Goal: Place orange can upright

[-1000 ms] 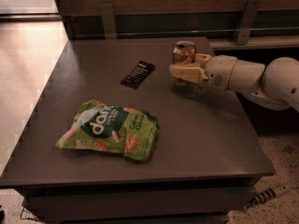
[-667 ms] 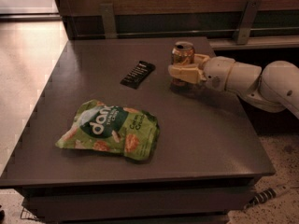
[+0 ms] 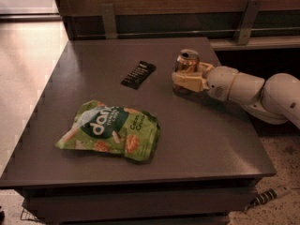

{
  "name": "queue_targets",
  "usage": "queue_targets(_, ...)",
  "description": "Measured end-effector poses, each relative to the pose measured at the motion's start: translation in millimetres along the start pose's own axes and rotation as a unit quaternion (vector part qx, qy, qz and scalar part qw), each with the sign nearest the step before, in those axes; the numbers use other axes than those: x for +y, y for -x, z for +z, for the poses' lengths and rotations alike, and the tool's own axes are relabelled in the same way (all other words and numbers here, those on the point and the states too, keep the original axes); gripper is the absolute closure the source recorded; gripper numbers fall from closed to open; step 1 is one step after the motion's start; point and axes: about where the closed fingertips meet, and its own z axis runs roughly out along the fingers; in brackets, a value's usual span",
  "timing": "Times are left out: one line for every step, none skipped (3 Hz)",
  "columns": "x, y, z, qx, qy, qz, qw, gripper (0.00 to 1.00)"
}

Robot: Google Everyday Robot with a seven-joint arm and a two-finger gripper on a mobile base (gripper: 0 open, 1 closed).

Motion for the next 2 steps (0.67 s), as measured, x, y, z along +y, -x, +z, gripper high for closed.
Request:
queue_targets(1.6,0.3,1.9,0.000,0.002,0.000,1.0000,0.84)
queue_targets(3.1,0.7,3.7,0.000,0.004,0.000,1.0000,0.61)
